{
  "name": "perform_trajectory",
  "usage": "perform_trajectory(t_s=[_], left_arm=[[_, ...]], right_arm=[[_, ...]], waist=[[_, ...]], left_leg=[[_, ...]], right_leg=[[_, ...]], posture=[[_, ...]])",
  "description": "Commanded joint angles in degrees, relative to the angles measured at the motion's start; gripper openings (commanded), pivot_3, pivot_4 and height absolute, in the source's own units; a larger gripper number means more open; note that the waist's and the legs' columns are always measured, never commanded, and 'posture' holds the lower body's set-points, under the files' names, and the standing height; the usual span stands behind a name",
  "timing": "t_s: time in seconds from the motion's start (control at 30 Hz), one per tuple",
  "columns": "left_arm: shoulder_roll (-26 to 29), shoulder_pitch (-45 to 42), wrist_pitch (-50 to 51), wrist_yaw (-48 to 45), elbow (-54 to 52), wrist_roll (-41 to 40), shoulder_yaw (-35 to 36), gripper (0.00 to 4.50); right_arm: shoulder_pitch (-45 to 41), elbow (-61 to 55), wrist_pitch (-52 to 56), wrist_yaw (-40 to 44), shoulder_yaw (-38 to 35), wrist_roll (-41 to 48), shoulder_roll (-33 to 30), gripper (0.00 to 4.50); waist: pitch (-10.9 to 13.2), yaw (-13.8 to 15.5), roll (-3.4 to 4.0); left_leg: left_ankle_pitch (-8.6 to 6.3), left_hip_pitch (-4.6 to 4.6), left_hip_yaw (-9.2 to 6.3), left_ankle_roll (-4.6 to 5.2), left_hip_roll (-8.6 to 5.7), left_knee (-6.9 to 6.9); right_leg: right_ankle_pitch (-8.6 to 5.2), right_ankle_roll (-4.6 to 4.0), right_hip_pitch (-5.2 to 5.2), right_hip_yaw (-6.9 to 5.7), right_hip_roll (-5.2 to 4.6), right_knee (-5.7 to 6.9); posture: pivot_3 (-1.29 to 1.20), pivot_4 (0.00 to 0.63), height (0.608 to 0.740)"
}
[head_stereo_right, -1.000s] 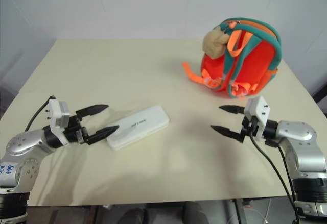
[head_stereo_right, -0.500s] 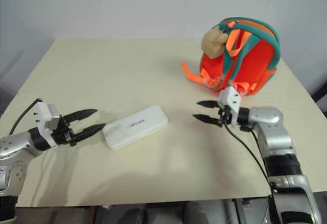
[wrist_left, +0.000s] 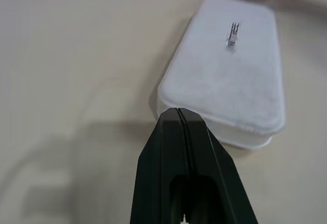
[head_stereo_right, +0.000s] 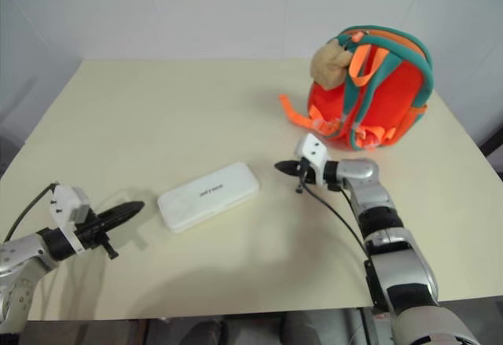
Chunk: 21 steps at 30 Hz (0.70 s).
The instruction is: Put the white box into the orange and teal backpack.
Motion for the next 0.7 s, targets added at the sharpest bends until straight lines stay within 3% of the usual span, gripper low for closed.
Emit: perform_trajectory(t_s=[0.03, 0.37, 0.7], left_arm=[[-1.14, 0.43, 1.77, 2.63, -3.75, 0.48, -1.46, 0.00], [-2.68, -1.66, 5.48, 6.39, -5.05, 1.95, -6.31, 0.00], [-3.68, -4.00, 5.05, 6.42, -3.66, 2.82, -8.96, 0.00]], right_arm=[[-2.42, 3.23, -2.65, -1.42, 0.09, -1.50, 1.71, 0.12], [-1.72, 1.51, -1.98, 0.60, -0.17, -1.55, 6.78, 0.12], [5.52, -13.92, 6.54, 4.90, 0.70, 0.29, 5.42, 0.12]], waist=[[0.00, -0.06, 0.00], [0.00, -0.13, 0.00], [0.00, 0.19, 0.00]], left_leg=[[0.00, 0.00, -0.01, 0.00, 0.00, 0.01], [0.03, 0.02, -0.02, -0.05, 0.00, 0.03], [0.02, 0.02, -0.04, -0.05, -0.01, 0.04]], right_leg=[[0.00, 0.00, 0.00, 0.00, 0.00, 0.02], [0.00, 0.00, 0.00, -0.01, 0.02, 0.12], [0.00, 0.00, 0.00, -0.02, 0.01, 0.12]], posture=[[0.00, 0.150, 0.740], [0.00, 0.150, 0.740], [0.00, 0.150, 0.740]])
